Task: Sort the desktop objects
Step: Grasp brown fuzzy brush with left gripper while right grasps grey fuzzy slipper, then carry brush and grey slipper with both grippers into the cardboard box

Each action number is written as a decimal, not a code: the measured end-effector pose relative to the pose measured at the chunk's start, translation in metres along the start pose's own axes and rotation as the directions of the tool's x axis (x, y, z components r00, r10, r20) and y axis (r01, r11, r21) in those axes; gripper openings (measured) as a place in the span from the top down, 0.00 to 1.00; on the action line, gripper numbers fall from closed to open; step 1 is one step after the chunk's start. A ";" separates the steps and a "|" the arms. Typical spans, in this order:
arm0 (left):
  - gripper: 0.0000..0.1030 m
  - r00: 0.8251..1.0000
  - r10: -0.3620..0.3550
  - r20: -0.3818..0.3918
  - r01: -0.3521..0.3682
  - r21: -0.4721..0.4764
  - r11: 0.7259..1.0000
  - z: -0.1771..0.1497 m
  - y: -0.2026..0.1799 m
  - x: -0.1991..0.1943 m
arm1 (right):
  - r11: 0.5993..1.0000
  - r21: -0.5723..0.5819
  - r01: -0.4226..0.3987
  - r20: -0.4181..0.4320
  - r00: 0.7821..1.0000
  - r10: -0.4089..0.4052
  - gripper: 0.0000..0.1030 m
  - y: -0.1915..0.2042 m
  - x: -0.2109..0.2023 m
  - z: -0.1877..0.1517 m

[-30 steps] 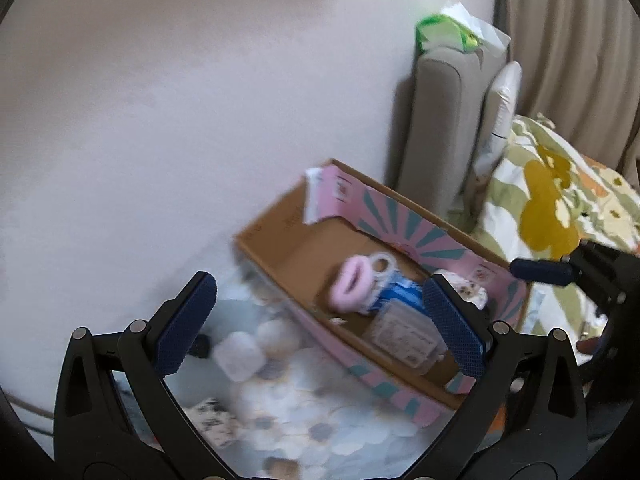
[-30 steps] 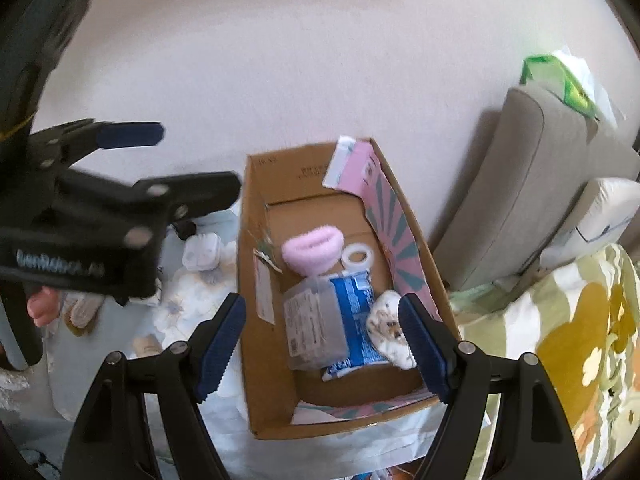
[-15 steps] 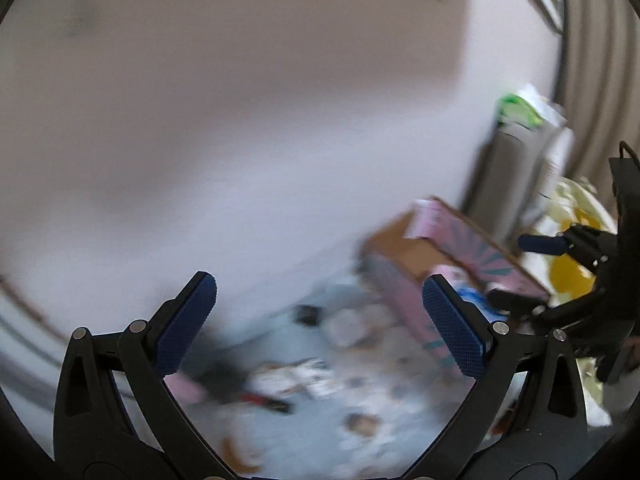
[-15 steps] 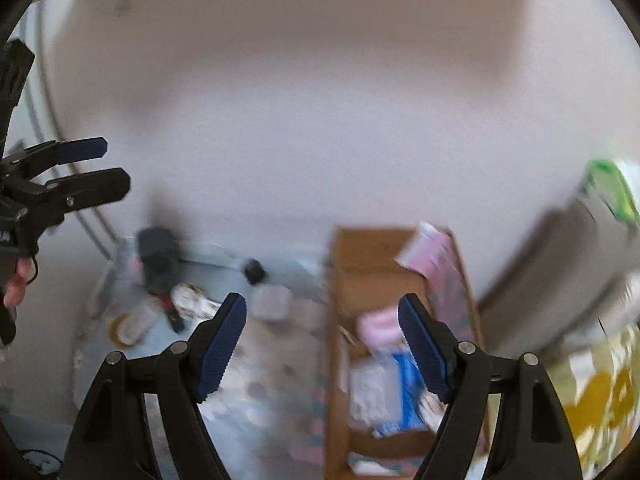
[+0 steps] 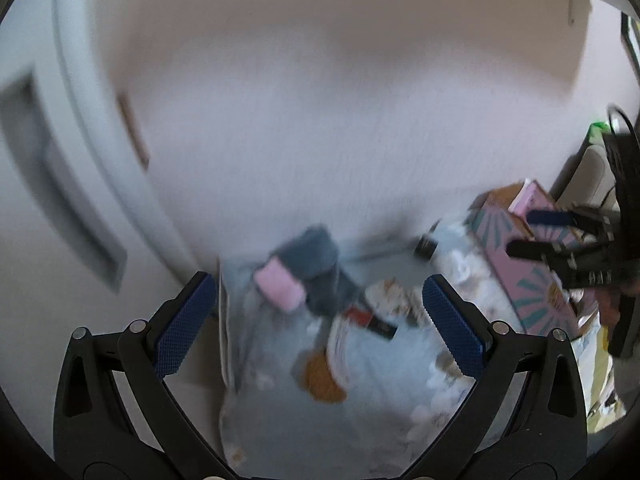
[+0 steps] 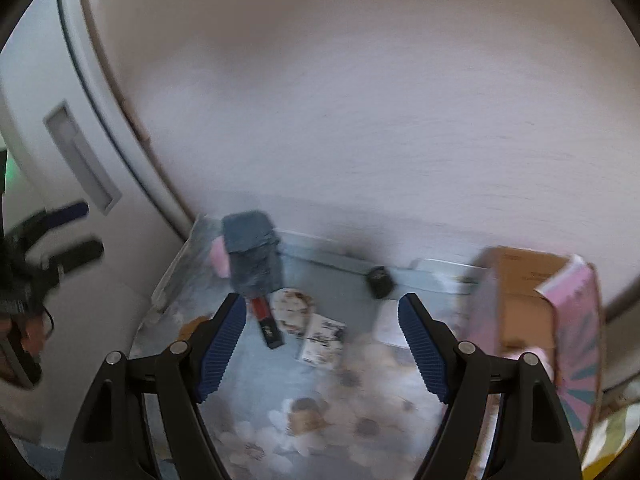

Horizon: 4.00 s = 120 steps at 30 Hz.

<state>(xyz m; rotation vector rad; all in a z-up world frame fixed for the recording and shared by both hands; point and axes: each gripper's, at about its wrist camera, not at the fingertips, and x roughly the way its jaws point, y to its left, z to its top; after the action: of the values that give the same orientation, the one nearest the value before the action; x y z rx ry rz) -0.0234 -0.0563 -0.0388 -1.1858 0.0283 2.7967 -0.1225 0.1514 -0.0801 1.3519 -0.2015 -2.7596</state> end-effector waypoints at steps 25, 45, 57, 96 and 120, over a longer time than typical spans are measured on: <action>0.52 0.963 -0.167 -0.209 0.126 -0.194 0.973 -0.131 0.001 0.155 | 0.967 -0.185 -0.178 -0.214 0.967 0.137 0.53 0.082 0.229 0.016; 0.66 0.963 -0.184 -0.197 0.140 -0.216 0.966 -0.117 0.004 0.113 | 0.978 -0.148 -0.144 -0.124 0.984 0.126 0.78 0.080 0.160 0.023; 0.66 0.975 -0.164 -0.148 0.133 -0.200 0.971 -0.067 0.017 0.067 | 0.984 -0.136 -0.116 -0.066 0.992 0.108 0.78 0.066 0.072 0.037; 0.66 0.912 -0.396 -0.108 0.410 0.220 0.885 0.070 -0.222 0.083 | 0.923 0.290 0.254 0.081 0.954 -0.288 0.78 -0.155 -0.117 -0.025; 0.66 0.891 -0.347 -0.293 0.425 0.269 0.864 0.065 -0.375 0.201 | 0.883 0.419 0.212 -0.083 0.977 -0.196 0.78 -0.204 -0.099 -0.115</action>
<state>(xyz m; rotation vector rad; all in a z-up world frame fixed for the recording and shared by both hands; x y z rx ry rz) -0.1705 0.3382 -0.1293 -1.2638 0.2343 2.1863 0.0294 0.3540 -0.1022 1.5995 -0.7434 -2.9769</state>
